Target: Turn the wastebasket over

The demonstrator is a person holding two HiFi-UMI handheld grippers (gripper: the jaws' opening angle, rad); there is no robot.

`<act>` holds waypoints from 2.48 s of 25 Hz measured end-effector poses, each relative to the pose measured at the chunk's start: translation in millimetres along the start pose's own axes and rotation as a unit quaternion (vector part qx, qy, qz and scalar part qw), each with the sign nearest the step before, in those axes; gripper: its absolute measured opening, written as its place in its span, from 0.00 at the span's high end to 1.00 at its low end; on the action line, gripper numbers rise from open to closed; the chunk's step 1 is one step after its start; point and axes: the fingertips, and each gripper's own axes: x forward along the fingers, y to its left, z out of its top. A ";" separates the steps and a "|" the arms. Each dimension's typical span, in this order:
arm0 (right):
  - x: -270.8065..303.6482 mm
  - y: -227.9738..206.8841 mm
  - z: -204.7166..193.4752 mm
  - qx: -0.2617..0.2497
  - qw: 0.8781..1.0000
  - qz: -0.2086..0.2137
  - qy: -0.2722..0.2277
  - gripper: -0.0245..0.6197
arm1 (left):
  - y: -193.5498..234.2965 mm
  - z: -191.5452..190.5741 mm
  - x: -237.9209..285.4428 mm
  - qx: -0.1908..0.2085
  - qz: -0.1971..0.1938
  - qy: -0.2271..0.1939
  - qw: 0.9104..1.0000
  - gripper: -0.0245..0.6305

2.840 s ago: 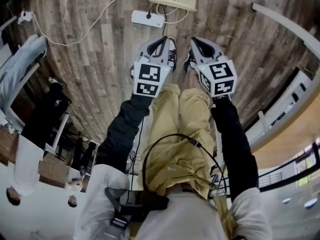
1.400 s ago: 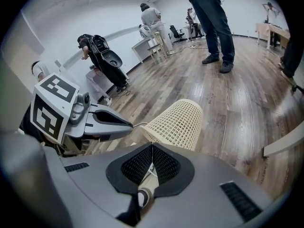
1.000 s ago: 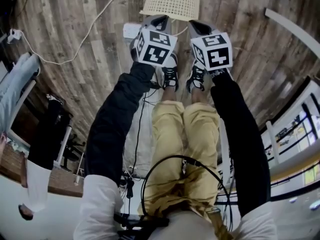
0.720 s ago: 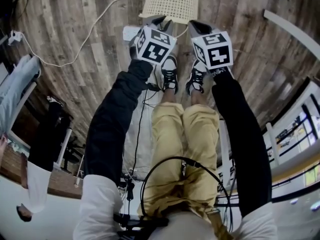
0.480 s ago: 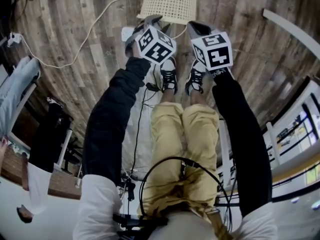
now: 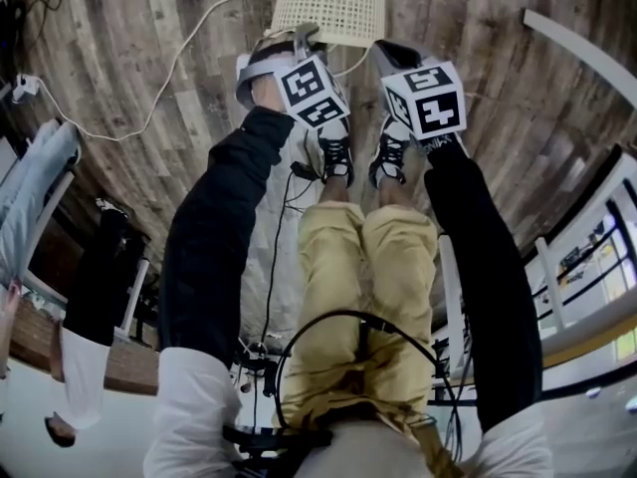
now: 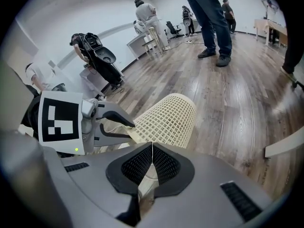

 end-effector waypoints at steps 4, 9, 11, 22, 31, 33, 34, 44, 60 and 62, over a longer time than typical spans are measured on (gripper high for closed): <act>-3.4 -2.6 -3.6 0.005 1.000 -0.004 0.000 0.93 | 0.4 1.4 -4.3 0.023 0.016 0.003 1.000 0.84; -19.1 -4.9 2.0 0.000 1.000 -0.012 -0.007 0.93 | 13.2 24.6 -19.2 -0.038 0.024 -0.027 0.999 0.89; -28.1 -8.1 7.3 -0.003 1.000 -0.019 -0.011 0.93 | 20.3 32.9 -26.0 -0.077 0.019 -0.037 0.996 0.89; -73.5 -23.8 25.2 -0.008 0.998 -0.048 -0.034 0.93 | 11.3 81.3 -64.1 -0.323 -0.105 -0.124 0.933 0.90; -94.5 -39.2 7.5 -0.002 0.997 -0.063 -0.034 0.93 | -13.3 124.4 -66.3 -0.417 -0.209 -0.186 0.865 0.90; -97.1 -43.7 3.1 0.001 0.997 -0.068 -0.035 0.93 | -19.3 134.2 -63.4 -0.438 -0.235 -0.206 0.843 0.90; -98.0 -46.4 0.9 0.001 0.997 -0.069 -0.035 0.93 | -21.5 138.5 -61.7 -0.448 -0.245 -0.214 0.832 0.90; -92.7 -65.5 -14.9 0.020 0.996 -0.074 -0.037 0.93 | -34.8 140.5 -35.5 -0.495 -0.265 -0.234 0.793 0.90; -82.1 -59.7 -15.7 0.020 0.997 -0.058 -0.037 0.93 | -7.5 86.7 -10.3 -0.514 -0.139 -0.124 0.837 0.90; -81.4 -61.0 -16.9 0.020 0.998 -0.057 -0.036 0.93 | -4.3 81.7 -7.5 -0.515 -0.123 -0.110 0.841 0.90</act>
